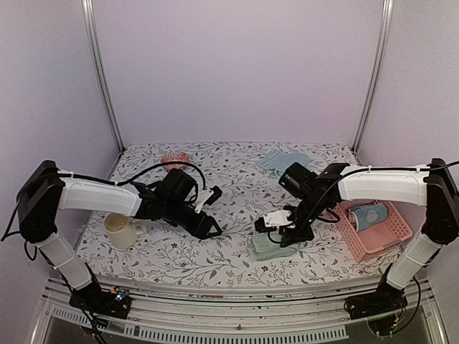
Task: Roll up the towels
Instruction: Pick up the towel from the center of the board.
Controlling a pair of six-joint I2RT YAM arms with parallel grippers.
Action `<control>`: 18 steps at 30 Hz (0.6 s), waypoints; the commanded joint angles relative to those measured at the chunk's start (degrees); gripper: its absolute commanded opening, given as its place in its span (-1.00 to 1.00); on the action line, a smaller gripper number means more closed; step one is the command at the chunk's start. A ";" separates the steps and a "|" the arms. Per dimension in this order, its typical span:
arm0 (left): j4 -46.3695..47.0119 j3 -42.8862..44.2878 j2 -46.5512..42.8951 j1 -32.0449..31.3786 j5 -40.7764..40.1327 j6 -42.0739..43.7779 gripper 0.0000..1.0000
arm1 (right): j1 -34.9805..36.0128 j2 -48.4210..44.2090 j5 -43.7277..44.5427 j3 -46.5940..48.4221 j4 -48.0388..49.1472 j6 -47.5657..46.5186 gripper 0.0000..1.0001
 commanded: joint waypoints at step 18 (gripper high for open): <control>3.69 6.20 7.84 0.49 6.15 1.56 0.05 | -19.91 -23.27 5.33 -4.28 -10.76 -3.88 -0.94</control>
